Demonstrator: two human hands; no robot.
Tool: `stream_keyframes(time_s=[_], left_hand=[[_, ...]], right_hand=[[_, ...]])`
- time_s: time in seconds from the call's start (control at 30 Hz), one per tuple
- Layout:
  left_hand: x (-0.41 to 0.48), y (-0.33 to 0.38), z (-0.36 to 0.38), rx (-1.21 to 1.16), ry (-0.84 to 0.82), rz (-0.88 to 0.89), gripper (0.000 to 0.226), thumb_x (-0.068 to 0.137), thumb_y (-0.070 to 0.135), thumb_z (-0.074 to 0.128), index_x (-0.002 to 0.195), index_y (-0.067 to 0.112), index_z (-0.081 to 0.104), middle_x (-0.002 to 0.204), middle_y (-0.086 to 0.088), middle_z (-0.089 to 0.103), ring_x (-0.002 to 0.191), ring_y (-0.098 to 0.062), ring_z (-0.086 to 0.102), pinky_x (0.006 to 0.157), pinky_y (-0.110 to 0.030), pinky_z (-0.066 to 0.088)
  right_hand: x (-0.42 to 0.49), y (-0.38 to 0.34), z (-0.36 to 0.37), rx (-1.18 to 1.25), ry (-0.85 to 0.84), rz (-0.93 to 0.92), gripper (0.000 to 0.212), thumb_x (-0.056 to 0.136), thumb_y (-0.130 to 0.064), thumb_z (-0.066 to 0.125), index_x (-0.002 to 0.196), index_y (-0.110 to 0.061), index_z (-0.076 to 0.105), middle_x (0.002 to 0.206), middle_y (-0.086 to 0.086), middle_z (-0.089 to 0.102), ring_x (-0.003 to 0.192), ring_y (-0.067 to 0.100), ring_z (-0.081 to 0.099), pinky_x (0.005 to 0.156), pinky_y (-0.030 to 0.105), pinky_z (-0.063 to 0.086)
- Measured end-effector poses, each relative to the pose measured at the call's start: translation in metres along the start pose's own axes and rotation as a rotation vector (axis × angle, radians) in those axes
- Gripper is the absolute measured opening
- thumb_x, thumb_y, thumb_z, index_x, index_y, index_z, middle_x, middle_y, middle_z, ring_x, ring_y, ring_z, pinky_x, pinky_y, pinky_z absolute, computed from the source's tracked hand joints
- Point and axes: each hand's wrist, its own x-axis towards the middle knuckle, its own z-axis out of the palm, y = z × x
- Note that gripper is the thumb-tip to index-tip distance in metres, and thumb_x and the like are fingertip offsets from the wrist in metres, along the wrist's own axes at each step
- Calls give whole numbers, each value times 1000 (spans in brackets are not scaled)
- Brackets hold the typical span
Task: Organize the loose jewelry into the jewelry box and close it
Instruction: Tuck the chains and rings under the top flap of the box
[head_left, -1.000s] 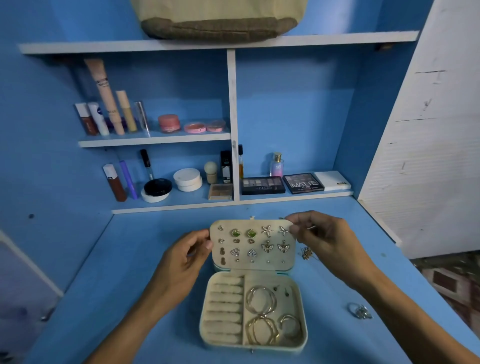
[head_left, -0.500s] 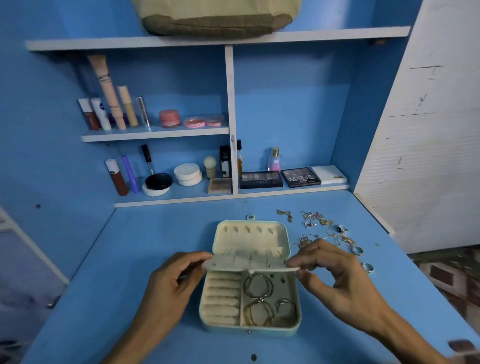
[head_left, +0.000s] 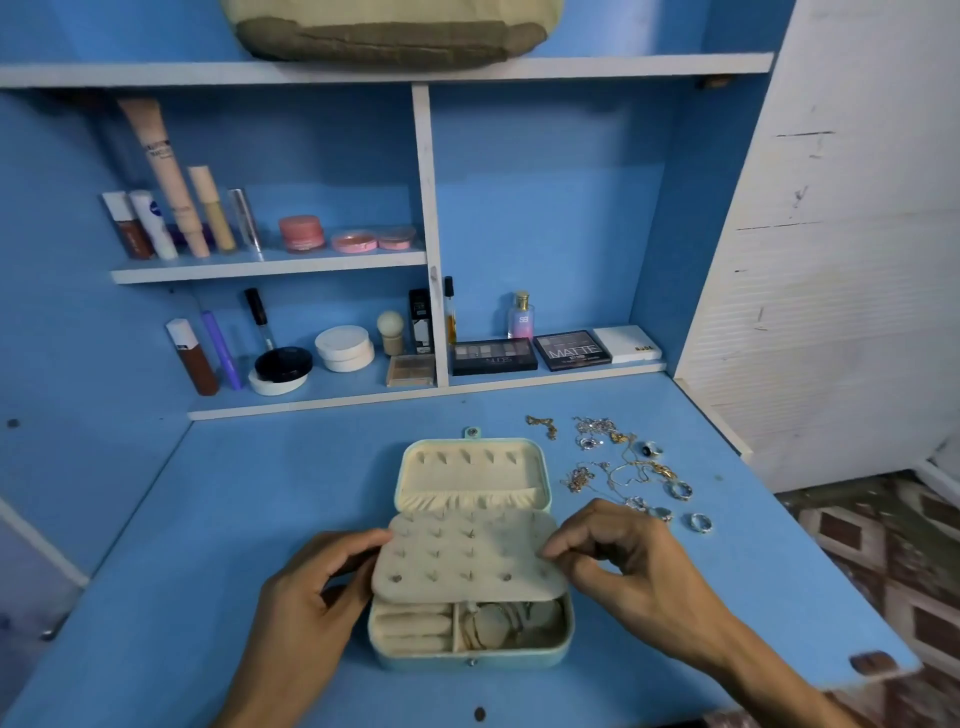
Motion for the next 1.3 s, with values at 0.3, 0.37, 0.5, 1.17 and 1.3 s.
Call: stream_keyframes(time_s=[0.3, 0.37, 0.5, 1.17, 1.3], left_hand=[[3, 2, -1, 98, 56, 101, 17, 97, 22, 62, 106, 33, 72, 103, 18, 71, 95, 0, 68, 80, -10, 51], [16, 11, -3, 117, 70, 88, 23, 94, 19, 63, 105, 38, 69, 105, 20, 68, 94, 0, 67, 77, -9, 50], [55, 44, 5, 176, -14, 194, 17, 93, 21, 62, 104, 27, 73, 97, 18, 67, 90, -3, 66, 74, -11, 50], [164, 80, 157, 534, -635, 354, 18, 100, 33, 57, 107, 27, 73, 102, 5, 65, 93, -15, 60, 82, -33, 48], [167, 76, 163, 526, -646, 354, 19, 100, 32, 58, 110, 25, 73, 103, 5, 66, 94, -14, 61, 81, -31, 47]], right_hand=[[5, -3, -11, -39, -59, 35, 35, 87, 1, 67, 85, -31, 80, 90, -10, 69, 84, 16, 66, 76, 22, 51], [8, -3, -16, -53, -52, 41, 33, 89, -2, 67, 87, -32, 79, 90, -10, 68, 80, 15, 65, 74, 22, 51], [17, -2, -35, -105, 14, 88, 20, 88, -9, 73, 87, -27, 79, 92, -13, 72, 70, 16, 66, 69, 26, 53], [74, 40, -92, -898, -127, 176, 18, 85, -19, 70, 97, -29, 79, 98, -6, 61, 85, 19, 67, 76, 29, 53], [73, 45, -94, -941, -150, 156, 18, 89, -21, 65, 99, -29, 77, 99, -6, 60, 85, 18, 64, 79, 31, 51]])
